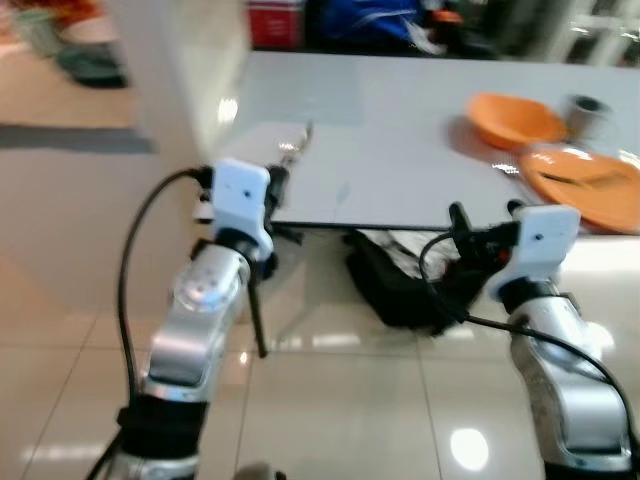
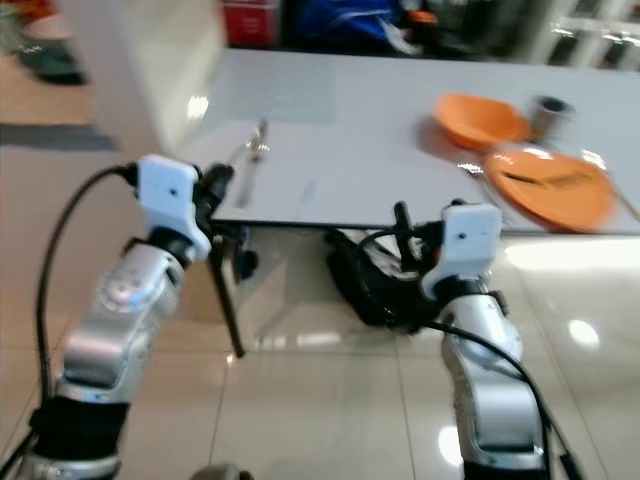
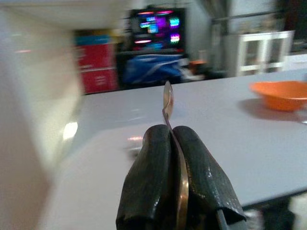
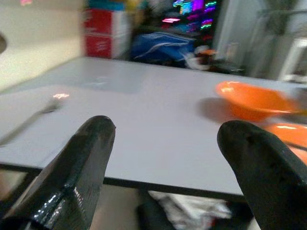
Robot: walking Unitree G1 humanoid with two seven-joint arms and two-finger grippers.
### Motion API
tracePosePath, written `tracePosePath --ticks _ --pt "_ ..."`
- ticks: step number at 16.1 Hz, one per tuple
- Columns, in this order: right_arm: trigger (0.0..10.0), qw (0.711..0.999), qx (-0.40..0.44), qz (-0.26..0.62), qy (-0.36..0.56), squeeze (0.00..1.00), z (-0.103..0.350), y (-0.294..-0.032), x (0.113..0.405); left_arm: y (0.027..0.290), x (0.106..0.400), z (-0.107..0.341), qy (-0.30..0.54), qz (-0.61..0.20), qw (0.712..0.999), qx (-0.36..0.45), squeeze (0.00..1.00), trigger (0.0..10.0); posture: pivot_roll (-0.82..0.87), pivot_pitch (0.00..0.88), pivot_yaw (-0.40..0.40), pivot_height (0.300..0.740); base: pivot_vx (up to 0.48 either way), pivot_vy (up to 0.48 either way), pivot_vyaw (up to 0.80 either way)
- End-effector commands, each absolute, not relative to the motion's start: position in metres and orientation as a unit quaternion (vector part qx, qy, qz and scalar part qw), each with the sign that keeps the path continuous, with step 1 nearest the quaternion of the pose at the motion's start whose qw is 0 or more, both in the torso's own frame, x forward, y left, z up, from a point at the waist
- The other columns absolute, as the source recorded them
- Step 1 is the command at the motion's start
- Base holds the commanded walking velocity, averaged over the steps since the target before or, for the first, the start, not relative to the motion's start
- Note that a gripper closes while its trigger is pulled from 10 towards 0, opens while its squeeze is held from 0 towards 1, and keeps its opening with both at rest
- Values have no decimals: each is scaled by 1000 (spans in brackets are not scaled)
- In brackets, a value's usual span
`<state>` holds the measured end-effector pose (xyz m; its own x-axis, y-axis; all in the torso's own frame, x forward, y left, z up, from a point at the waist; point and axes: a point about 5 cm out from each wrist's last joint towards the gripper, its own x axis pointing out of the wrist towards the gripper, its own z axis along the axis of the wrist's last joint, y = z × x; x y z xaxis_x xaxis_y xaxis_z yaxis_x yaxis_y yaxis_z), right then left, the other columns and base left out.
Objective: Setting the table
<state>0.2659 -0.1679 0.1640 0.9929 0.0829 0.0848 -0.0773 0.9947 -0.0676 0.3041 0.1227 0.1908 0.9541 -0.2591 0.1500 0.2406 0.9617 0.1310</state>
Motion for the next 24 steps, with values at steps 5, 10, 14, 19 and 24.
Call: tracePosePath --ticks 5,10,14,19,24 --pt "10000 998 -31 19 -42 0 165 -179 263 113 308 195 -86 -149 983 65 0 10000 21 62 -15 740 332 0 0" --pt "10000 999 -28 18 -38 0 163 -178 261 111 313 197 -88 -154 982 68 0 10000 23 63 -10 740 325 0 0" --pt "10000 999 -22 16 -36 0 163 -178 260 112 315 198 -88 -152 982 67 0 10000 21 68 -6 740 333 0 0" --pt "10000 999 -7 26 -32 0 163 -175 258 113 312 196 -84 -150 983 67 0 10000 23 77 -11 740 355 0 0" --pt "10000 996 1 85 -22 0 159 -163 251 120 305 190 -72 -142 985 69 0 10000 30 117 -22 740 356 0 0"
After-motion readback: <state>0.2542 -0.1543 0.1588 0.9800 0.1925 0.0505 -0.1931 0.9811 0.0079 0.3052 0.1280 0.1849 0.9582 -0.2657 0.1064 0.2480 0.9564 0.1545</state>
